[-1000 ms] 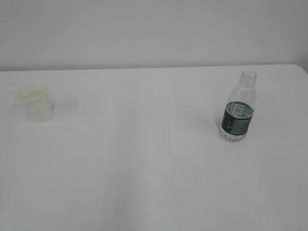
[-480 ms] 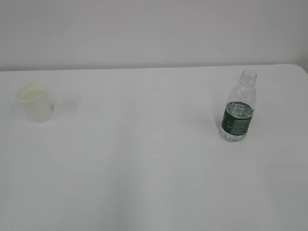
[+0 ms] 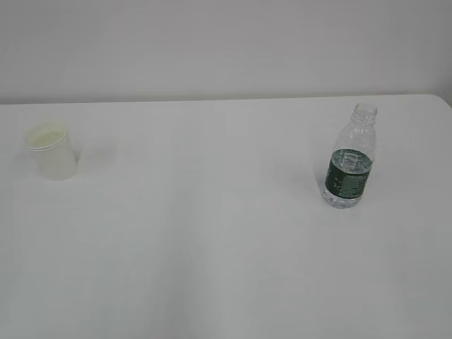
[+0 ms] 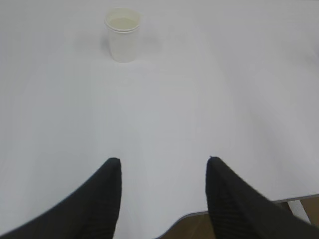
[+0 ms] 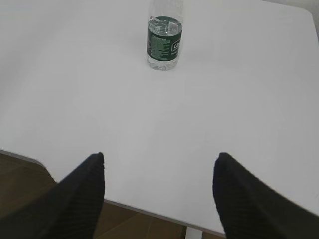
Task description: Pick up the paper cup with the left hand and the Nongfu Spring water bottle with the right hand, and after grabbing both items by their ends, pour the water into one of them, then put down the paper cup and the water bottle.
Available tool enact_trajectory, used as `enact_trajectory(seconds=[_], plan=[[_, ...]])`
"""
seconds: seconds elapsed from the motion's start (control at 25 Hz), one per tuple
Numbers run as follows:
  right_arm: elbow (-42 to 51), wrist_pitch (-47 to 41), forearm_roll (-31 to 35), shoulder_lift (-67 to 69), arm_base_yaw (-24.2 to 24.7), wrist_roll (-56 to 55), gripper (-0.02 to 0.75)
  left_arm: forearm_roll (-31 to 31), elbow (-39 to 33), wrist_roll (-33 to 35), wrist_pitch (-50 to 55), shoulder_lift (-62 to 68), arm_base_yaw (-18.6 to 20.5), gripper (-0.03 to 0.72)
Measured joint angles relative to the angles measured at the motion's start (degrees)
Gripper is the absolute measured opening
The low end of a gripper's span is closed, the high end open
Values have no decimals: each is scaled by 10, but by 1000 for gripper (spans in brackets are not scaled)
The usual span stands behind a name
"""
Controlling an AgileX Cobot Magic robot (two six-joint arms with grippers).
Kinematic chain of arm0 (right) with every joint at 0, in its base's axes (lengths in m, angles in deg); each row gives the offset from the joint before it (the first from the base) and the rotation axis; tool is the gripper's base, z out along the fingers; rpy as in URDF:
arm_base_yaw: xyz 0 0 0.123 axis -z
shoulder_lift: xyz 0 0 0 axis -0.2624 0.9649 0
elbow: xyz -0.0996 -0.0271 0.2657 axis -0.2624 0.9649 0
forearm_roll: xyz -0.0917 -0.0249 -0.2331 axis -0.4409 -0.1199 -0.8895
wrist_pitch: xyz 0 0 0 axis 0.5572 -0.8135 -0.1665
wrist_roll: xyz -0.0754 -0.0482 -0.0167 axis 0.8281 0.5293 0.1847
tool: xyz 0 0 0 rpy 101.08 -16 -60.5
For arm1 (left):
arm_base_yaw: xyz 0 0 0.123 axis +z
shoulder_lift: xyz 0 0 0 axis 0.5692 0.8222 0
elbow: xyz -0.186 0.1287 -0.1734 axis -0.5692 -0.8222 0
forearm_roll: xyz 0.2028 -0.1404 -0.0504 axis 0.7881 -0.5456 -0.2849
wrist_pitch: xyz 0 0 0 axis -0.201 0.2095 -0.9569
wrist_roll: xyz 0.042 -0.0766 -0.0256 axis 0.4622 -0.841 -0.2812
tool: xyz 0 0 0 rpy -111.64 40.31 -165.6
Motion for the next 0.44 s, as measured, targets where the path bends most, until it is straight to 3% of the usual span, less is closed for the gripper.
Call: enact_trajectory(seconds=[0.44], plan=[[0, 0, 0, 0, 0, 0, 519, 0, 0, 0, 0, 0, 0, 388]])
